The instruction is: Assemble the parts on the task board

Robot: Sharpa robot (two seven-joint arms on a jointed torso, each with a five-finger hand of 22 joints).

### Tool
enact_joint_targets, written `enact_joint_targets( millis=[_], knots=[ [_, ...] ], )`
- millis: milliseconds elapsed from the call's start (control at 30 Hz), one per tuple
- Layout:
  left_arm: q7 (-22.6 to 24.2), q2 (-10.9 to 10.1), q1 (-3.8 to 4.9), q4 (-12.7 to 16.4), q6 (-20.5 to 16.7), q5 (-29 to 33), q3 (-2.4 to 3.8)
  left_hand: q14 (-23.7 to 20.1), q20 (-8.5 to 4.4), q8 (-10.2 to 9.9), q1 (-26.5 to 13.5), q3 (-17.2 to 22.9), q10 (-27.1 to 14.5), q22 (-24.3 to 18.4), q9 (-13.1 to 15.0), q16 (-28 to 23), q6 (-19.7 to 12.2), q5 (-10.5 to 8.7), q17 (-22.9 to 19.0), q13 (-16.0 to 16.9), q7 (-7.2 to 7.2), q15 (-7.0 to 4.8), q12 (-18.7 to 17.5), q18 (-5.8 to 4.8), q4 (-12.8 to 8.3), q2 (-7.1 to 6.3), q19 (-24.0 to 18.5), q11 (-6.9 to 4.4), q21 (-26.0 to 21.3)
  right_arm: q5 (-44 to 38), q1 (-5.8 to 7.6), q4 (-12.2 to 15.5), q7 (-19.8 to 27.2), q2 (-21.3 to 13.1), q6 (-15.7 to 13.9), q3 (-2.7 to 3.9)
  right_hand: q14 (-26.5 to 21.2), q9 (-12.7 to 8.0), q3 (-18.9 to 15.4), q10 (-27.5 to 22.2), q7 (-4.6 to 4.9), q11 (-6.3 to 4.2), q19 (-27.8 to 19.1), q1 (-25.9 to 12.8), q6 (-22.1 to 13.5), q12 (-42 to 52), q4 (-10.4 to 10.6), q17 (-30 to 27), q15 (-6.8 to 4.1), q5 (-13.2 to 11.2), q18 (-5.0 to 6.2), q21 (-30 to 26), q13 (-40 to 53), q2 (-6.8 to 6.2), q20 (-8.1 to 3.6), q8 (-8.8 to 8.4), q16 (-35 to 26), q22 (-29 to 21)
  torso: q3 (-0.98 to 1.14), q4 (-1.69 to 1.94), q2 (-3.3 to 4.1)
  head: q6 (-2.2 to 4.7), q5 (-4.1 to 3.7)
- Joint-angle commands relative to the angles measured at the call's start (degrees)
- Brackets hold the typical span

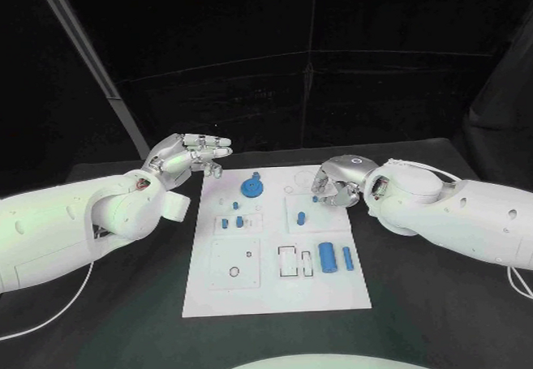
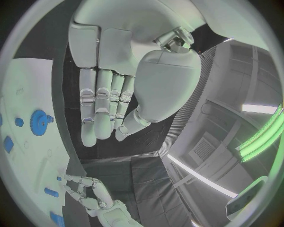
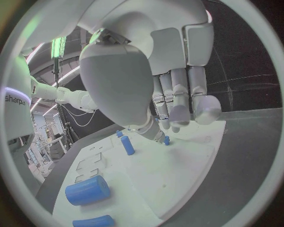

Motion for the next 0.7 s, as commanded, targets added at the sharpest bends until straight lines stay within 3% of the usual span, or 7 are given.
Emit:
enact_joint_targets(
  millis=[33, 367, 700],
  knots=[
    [2.24, -0.02, 0.04, 0.33, 0.26, 2.57, 0.03, -0.51, 0.04, 0.3, -0.59, -0.15, 0.46, -0.13, -0.07, -0.39, 0.21, 0.07, -0.13, 0.08, -0.09, 0.08, 0.36, 0.34, 0.27, -0.02, -0.56, 0.02, -0.43, -1.45, -0.1, -0.62, -0.48, 0.56, 1.18, 0.02, 0.23, -0.07, 0.52, -0.26, -0.07, 0.01, 0.47, -0.13, -0.46, -0.23, 0.05, -0.07, 0.04, -0.12, -0.42, 0.31, -0.21, -0.34, 0.14, -0.2, -0.31, 0.07, -0.03, -0.01, 0.0, -0.01, 0.06],
    [1.85, -0.05, 0.03, 0.63, 0.52, 2.64, 0.03, -0.81, 0.03, 0.28, -0.69, -0.31, 0.35, -0.32, -0.11, -0.66, 0.11, 0.07, -0.42, 0.03, -0.07, 0.08, 0.52, 0.33, 0.33, -0.12, -0.77, 0.04, -0.71, -1.45, -0.44, -2.4, 0.04, 2.23, 2.45, 0.01, 0.35, 0.03, 1.97, 0.36, 0.01, 0.08, 0.81, 0.02, -0.08, -0.36, -0.33, 0.1, 0.11, -0.36, -0.53, 0.66, -1.35, 0.57, 0.21, -0.16, -0.09, 0.64, -0.02, -0.02, -0.04, -0.22, 0.11],
    [1.39, -0.14, 0.03, 0.64, 0.61, 2.65, 0.03, -1.07, 0.04, 0.24, -0.75, -0.42, 0.19, -0.5, -0.13, -0.92, 0.0, 0.07, -0.7, -0.02, -0.03, 0.11, 0.65, 0.31, 0.39, -0.15, -0.94, 0.08, -0.98, -1.39, -0.62, -3.07, 0.14, 3.22, 4.62, 0.01, 0.95, 0.25, 4.87, 3.03, 0.31, 0.13, 2.61, -0.2, 1.92, -0.11, -1.15, 0.73, 0.12, -2.26, -1.13, 2.77, -2.57, 1.74, 0.4, 0.19, 1.09, 3.86, -0.03, -0.06, -0.04, -0.43, 0.39]
  ],
)
